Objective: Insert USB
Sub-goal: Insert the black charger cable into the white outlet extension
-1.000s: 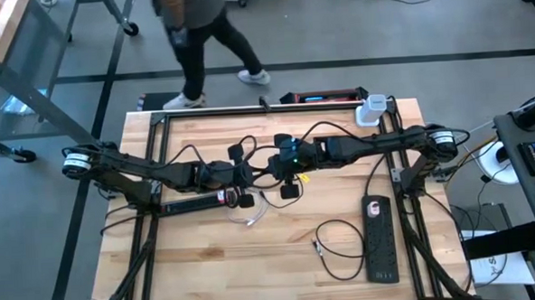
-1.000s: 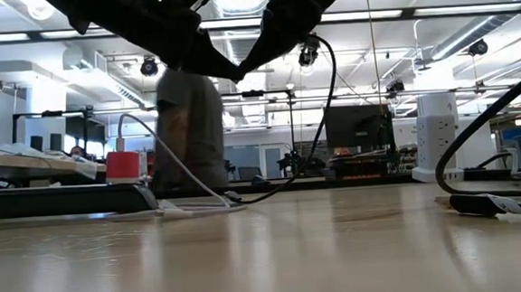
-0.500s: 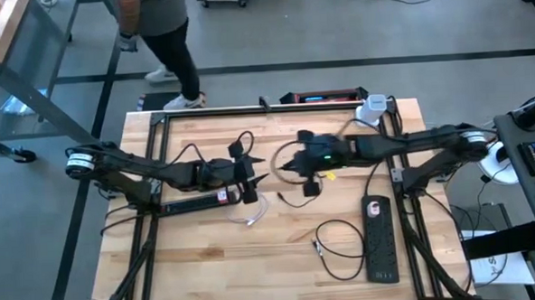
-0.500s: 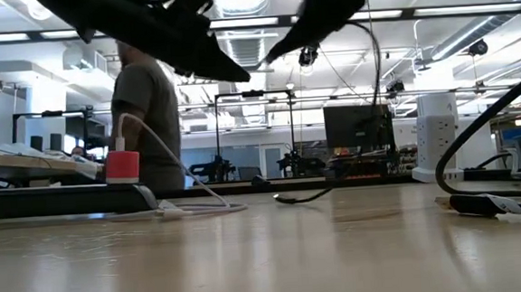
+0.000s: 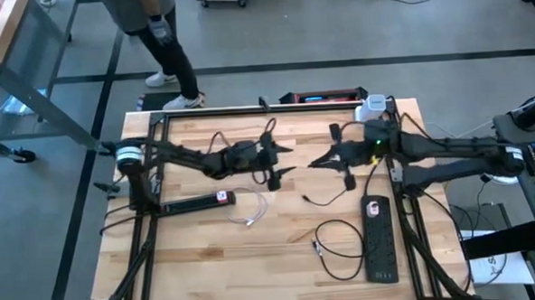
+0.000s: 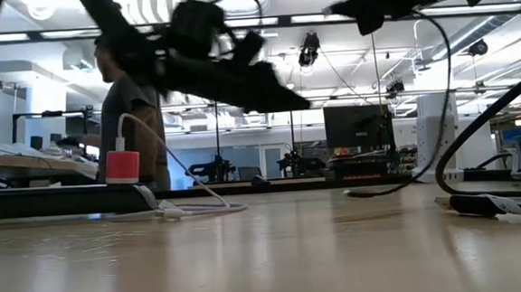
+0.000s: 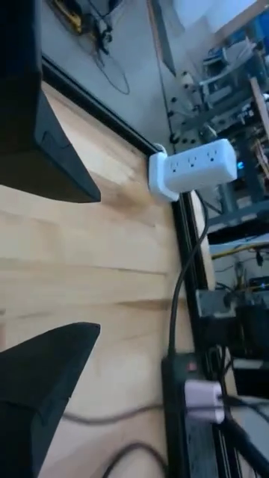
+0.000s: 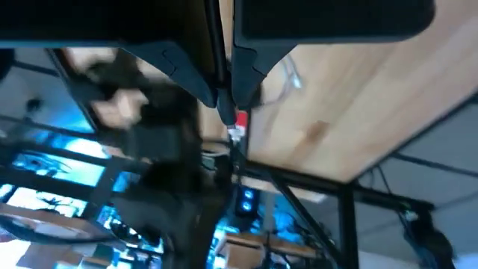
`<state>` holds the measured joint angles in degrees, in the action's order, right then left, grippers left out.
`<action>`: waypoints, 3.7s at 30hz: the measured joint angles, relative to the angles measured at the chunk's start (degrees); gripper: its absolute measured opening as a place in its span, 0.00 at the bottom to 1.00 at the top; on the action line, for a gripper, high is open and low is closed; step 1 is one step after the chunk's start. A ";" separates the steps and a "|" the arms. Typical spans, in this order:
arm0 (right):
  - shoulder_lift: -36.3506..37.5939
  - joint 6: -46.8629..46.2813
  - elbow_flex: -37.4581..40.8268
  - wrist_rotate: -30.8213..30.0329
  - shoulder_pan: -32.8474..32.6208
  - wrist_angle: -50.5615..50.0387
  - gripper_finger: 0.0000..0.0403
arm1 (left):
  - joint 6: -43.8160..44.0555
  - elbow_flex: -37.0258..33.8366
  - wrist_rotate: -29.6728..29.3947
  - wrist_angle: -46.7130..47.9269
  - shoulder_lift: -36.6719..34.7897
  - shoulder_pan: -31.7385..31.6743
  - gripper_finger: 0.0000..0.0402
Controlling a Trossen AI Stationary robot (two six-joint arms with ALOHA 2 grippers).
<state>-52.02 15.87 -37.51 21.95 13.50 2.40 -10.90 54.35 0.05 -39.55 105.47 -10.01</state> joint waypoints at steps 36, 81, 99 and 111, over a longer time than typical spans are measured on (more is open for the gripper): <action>-5.17 -2.68 -12.00 -13.05 15.06 -36.16 0.01 | -2.16 28.75 9.57 14.77 10.78 -5.16 0.69; -16.33 -31.24 -35.30 -42.87 19.57 -51.81 0.56 | -5.14 18.29 -1.50 20.58 -1.61 -7.51 0.01; -26.83 -43.37 -38.36 -41.03 39.99 -70.03 0.78 | -5.63 12.37 0.67 20.91 -7.48 -6.94 0.01; -40.33 -54.27 -45.66 -43.62 43.52 -78.27 0.90 | -5.27 12.85 1.09 22.74 -7.61 -4.77 0.01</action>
<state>-92.35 -38.41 -83.17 -21.67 57.02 -75.88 -16.16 67.19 1.14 -16.81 97.86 -14.78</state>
